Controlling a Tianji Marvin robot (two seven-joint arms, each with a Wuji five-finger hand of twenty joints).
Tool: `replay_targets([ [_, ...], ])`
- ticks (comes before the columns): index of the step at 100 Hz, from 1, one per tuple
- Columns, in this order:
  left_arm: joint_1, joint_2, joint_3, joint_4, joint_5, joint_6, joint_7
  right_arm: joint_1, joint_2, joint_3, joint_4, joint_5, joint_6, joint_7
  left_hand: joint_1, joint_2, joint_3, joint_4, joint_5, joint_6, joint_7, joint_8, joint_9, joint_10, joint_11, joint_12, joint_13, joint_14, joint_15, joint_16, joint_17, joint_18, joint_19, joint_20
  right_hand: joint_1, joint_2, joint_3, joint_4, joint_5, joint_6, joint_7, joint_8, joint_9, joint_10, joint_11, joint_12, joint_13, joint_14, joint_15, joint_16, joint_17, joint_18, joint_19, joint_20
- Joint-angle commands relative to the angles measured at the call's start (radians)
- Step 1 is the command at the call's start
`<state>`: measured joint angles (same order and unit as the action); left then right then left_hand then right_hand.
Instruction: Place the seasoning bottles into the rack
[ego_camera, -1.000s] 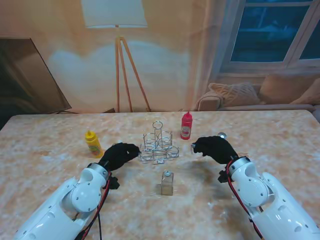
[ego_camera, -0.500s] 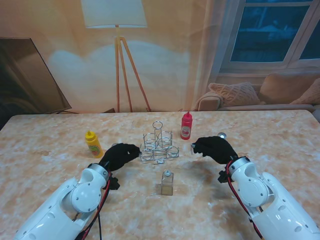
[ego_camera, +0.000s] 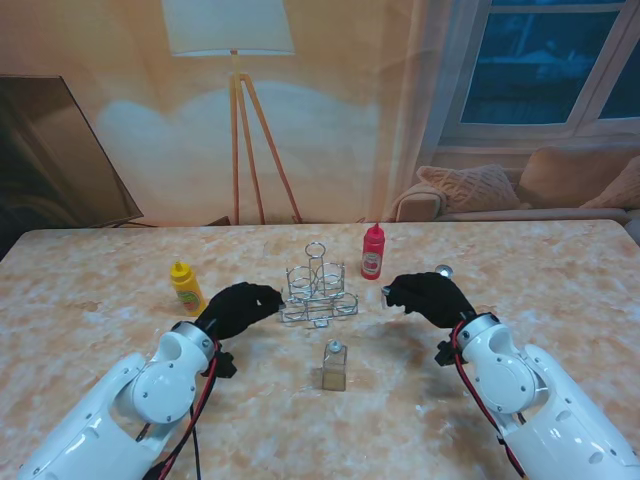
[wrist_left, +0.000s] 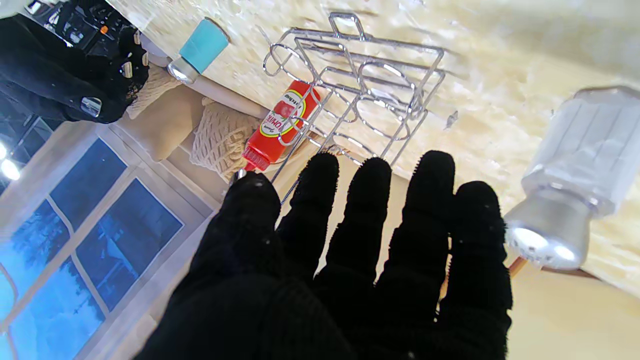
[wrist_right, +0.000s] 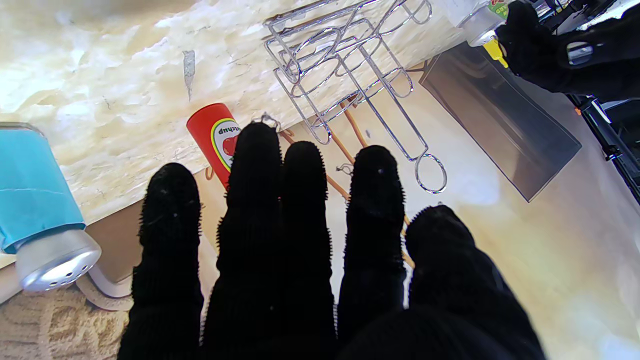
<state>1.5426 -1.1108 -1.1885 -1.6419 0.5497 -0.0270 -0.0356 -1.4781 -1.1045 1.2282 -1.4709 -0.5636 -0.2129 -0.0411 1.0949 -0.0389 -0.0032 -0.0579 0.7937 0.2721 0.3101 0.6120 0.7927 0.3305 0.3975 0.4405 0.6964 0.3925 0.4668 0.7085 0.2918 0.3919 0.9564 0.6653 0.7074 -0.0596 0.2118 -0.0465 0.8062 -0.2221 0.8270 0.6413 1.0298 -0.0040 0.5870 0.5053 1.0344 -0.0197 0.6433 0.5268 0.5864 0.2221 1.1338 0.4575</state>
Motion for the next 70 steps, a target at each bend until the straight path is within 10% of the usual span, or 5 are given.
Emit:
replay_targets([
  [1, 0.009, 0.011, -0.017, -0.021, 0.016, -0.018, -0.013, -0.009, -0.004, -0.002, -0.003, 0.002, -0.002, 0.012, 0.029, 0.003, -0.020, -0.005, 0.007, 0.001, -0.018, 0.001, -0.008, 0.002, 0.001, 0.010, -0.017, 0.010, 0.016, 0.021, -0.014, -0.004, 0.005, -0.006, 0.022, 0.008, -0.016, -0.013, 0.024, -0.002, 0.009, 0.014, 0.025, 0.000, 0.009, 0.027, 0.025, -0.005, 0.014, 0.029, -0.007, 0.007, 0.020, -0.001],
  [33, 0.015, 0.030, -0.087, -0.065, 0.092, -0.127, -0.055, -0.010, -0.005, 0.001, -0.006, 0.000, 0.005, 0.010, 0.036, -0.033, -0.019, -0.004, -0.024, -0.004, -0.031, -0.003, -0.049, -0.006, -0.012, 0.008, -0.046, -0.009, -0.003, 0.013, -0.023, -0.025, -0.015, -0.015, 0.022, 0.009, -0.016, -0.013, 0.027, -0.002, 0.009, 0.015, 0.028, -0.002, 0.015, 0.030, 0.028, -0.005, 0.022, 0.032, -0.007, 0.008, 0.021, -0.001],
  [49, 0.010, 0.032, -0.111, -0.059, 0.143, -0.189, -0.031, -0.008, -0.004, -0.001, -0.003, -0.002, 0.004, 0.012, 0.047, -0.084, 0.008, 0.013, -0.083, 0.010, -0.088, -0.041, -0.158, -0.021, -0.045, -0.010, -0.112, -0.059, -0.065, -0.041, -0.012, -0.126, -0.112, -0.113, 0.022, 0.011, -0.016, -0.012, 0.030, -0.002, 0.010, 0.016, 0.030, -0.002, 0.017, 0.031, 0.031, -0.007, 0.025, 0.033, -0.008, 0.007, 0.020, -0.002],
  [52, 0.010, 0.032, -0.115, -0.059, 0.147, -0.194, -0.026, -0.007, -0.004, -0.002, -0.002, -0.002, 0.004, 0.013, -0.124, -0.159, 0.333, -0.002, -0.095, 0.019, -0.096, -0.093, -0.180, -0.020, -0.048, -0.020, -0.126, -0.065, -0.068, -0.061, -0.016, -0.138, -0.093, -0.184, 0.022, 0.009, -0.016, -0.012, 0.030, -0.001, 0.010, 0.016, 0.030, -0.003, 0.017, 0.031, 0.031, -0.007, 0.026, 0.033, -0.006, 0.007, 0.021, -0.001],
  [70, 0.007, 0.033, -0.141, -0.052, 0.203, -0.245, 0.010, -0.004, -0.004, -0.005, -0.001, 0.002, 0.010, 0.017, -0.182, -0.222, 0.444, -0.011, -0.139, 0.038, -0.137, -0.132, -0.241, -0.020, -0.069, -0.045, -0.173, -0.079, -0.117, -0.116, -0.044, -0.161, -0.143, -0.246, 0.022, 0.010, -0.016, -0.012, 0.031, -0.001, 0.010, 0.017, 0.032, -0.003, 0.020, 0.032, 0.033, -0.007, 0.030, 0.034, -0.004, 0.008, 0.023, -0.001],
])
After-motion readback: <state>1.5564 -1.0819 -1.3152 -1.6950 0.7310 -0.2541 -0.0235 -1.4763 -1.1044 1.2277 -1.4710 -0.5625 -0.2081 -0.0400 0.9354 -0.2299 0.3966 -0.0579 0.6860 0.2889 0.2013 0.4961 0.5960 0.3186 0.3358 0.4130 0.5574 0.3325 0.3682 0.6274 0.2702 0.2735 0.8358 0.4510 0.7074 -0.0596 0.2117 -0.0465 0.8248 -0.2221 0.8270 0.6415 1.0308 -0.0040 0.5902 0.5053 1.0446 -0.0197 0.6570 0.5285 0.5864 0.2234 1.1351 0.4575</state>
